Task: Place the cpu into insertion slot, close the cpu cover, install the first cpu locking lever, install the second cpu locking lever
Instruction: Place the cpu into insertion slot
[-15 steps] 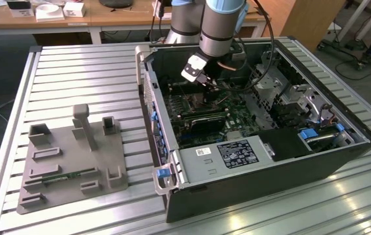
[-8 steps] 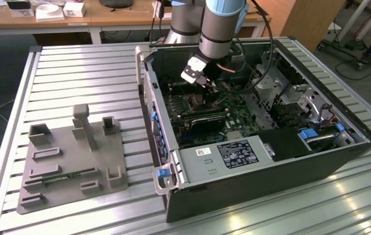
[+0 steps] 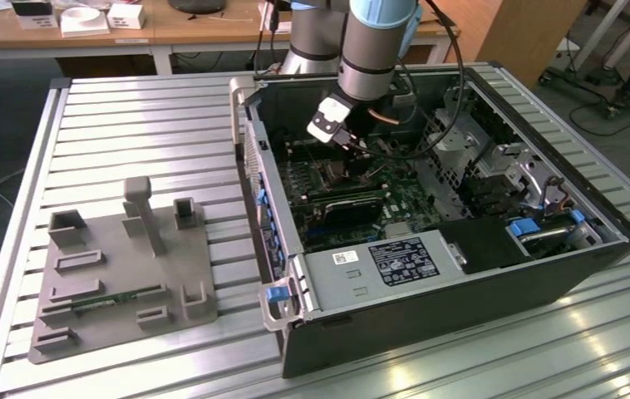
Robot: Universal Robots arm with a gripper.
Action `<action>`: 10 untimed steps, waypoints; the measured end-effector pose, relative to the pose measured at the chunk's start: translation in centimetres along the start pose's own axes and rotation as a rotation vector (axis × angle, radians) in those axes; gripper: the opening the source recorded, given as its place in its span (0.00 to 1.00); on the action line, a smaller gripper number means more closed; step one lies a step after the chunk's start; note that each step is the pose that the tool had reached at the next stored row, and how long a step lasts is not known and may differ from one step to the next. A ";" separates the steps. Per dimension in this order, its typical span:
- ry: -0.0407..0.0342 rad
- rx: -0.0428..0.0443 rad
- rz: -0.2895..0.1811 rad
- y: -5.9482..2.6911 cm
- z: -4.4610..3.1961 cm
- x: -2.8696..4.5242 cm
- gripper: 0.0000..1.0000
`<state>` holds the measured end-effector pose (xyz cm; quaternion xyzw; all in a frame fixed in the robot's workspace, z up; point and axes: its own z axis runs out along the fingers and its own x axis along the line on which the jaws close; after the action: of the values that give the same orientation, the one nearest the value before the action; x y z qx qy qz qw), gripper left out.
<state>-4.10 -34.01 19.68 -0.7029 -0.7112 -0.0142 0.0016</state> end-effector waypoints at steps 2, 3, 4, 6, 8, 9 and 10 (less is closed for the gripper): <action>-0.0002 0.0002 0.001 -0.06 -0.01 -0.01 0.54; 0.0000 0.0001 0.001 -0.07 0.00 -0.01 0.54; 0.0000 0.0001 0.001 -0.07 -0.01 -0.01 0.54; 0.0000 0.0001 0.002 -0.07 0.00 -0.01 0.54; -0.0004 0.0001 0.003 -0.06 -0.01 -0.01 0.54; -0.0004 0.0001 0.004 -0.05 -0.01 -0.01 0.54; -0.0005 0.0000 0.004 -0.05 -0.01 -0.01 0.54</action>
<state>-4.15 -34.03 19.68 -0.7045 -0.7096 -0.0140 0.0015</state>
